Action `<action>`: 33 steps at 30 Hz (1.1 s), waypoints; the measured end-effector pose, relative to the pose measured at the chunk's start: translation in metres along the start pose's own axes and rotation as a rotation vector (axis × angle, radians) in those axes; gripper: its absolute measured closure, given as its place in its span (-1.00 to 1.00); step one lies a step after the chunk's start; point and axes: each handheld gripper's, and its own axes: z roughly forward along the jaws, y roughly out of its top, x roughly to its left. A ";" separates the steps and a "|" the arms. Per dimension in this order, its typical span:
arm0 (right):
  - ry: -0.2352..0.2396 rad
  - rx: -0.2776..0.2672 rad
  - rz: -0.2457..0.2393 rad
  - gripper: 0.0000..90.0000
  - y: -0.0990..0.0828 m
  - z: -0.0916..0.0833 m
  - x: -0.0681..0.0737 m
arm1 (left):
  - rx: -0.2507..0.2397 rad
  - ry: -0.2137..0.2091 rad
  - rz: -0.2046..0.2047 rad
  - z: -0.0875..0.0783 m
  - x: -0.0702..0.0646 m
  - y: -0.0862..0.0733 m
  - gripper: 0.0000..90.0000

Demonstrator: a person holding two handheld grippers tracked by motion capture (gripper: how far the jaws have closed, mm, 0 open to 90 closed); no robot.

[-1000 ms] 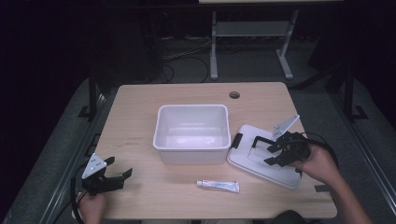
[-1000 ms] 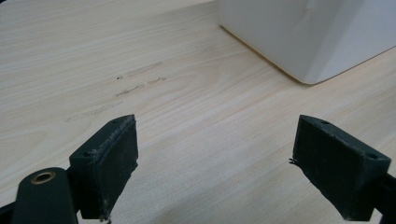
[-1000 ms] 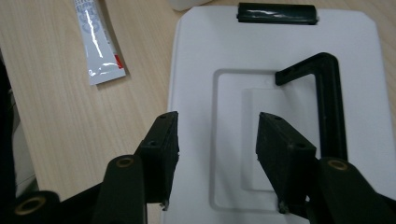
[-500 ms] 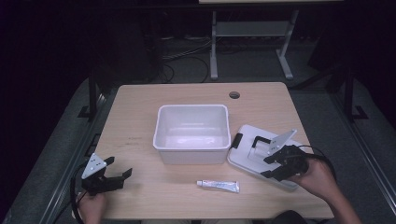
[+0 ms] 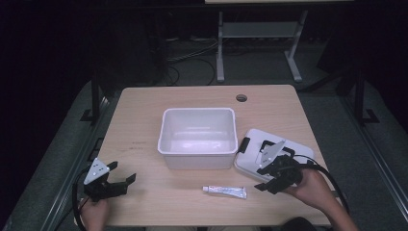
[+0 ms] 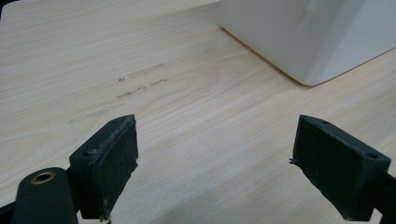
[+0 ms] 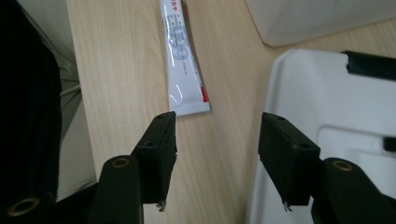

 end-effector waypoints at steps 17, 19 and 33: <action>0.073 0.021 -0.074 0.01 0.035 0.029 0.012 | 0.001 0.001 -0.001 -0.001 0.001 0.000 -0.70; 0.079 0.016 -0.093 0.01 0.042 0.032 0.016 | 0.002 0.002 -0.002 -0.001 0.001 0.000 -0.70; 0.117 0.056 -0.150 0.00 0.066 0.061 0.024 | -0.005 0.004 -0.003 -0.002 0.002 0.000 -0.70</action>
